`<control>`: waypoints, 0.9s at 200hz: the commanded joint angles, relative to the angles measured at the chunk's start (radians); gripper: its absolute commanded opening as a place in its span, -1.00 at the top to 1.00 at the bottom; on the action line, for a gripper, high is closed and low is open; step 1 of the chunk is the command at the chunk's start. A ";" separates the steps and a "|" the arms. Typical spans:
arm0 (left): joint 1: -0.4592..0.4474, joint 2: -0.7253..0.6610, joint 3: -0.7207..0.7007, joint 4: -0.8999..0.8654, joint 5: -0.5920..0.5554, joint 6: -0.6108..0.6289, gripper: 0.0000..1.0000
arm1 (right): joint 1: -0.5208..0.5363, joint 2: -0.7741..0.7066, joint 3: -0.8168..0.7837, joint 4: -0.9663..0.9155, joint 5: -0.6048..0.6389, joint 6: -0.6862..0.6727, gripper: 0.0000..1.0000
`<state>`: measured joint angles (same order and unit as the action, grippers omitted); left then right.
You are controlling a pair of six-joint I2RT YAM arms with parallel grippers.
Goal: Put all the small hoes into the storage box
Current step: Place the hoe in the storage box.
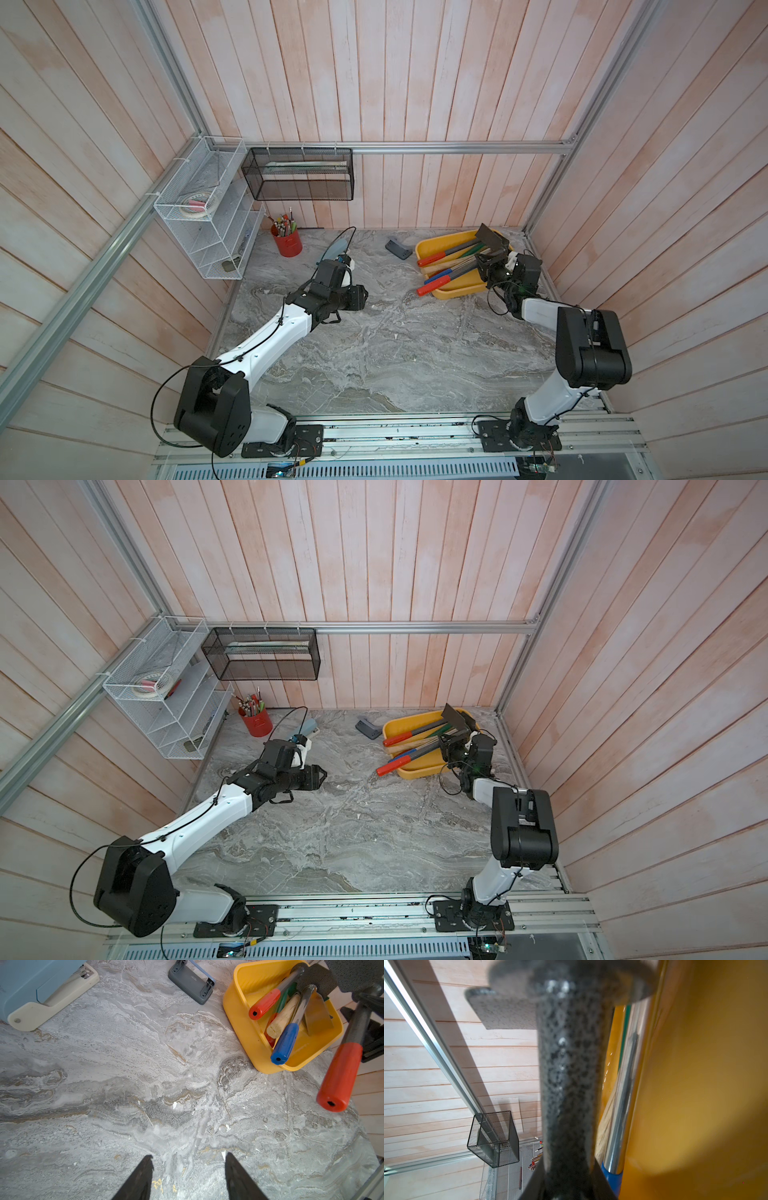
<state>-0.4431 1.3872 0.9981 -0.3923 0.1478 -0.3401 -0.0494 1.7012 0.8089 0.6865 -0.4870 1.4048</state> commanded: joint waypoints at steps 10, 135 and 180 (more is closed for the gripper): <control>0.007 -0.027 -0.013 -0.017 -0.014 0.020 -0.15 | -0.023 0.002 -0.018 0.141 -0.009 0.049 0.87; 0.008 -0.029 -0.017 -0.017 -0.004 0.019 -0.15 | -0.095 0.075 -0.018 0.197 0.019 0.085 0.87; 0.008 -0.031 -0.015 -0.022 -0.010 0.022 -0.15 | -0.104 0.108 0.002 0.208 0.048 0.087 0.87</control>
<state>-0.4404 1.3781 0.9974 -0.4049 0.1482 -0.3328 -0.1448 1.7981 0.7792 0.7895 -0.4606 1.4811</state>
